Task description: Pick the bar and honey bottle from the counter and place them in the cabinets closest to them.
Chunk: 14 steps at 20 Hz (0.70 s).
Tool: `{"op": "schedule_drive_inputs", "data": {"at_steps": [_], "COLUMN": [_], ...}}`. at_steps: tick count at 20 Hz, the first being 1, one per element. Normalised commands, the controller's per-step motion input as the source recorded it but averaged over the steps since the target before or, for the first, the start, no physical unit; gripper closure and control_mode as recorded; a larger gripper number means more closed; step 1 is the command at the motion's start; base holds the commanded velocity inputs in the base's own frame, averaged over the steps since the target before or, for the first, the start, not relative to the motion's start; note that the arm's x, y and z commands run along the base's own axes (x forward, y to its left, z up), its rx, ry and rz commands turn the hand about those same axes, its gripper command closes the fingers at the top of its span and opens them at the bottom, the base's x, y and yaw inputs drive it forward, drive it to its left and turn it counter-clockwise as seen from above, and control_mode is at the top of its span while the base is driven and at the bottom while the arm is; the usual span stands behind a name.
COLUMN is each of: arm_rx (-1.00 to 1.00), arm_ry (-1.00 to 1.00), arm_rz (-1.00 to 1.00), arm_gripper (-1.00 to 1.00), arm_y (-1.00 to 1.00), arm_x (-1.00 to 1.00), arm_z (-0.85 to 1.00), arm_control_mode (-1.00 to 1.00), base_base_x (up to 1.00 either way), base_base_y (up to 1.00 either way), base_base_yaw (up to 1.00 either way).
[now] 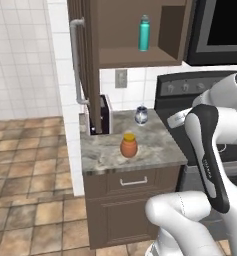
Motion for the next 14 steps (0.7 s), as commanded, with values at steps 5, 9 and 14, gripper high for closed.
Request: {"op": "schedule_drive_inputs", "data": {"at_steps": [5,9,14], "arm_rx": [0.00,0.00,0.00], "arm_ry": [0.00,0.00,0.00], "arm_rz": [0.00,0.00,0.00], "arm_gripper": [-1.00,-1.00,-1.00], "arm_y": [0.00,0.00,0.00], "arm_x": [0.00,0.00,0.00], "arm_z": [0.00,0.00,0.00], "arm_control_mode": [1.00,1.00,1.00], "base_base_x": [0.42,0.39,0.25], "base_base_y": [0.20,0.21,0.17], "base_base_yaw": [0.00,0.00,0.00]}}
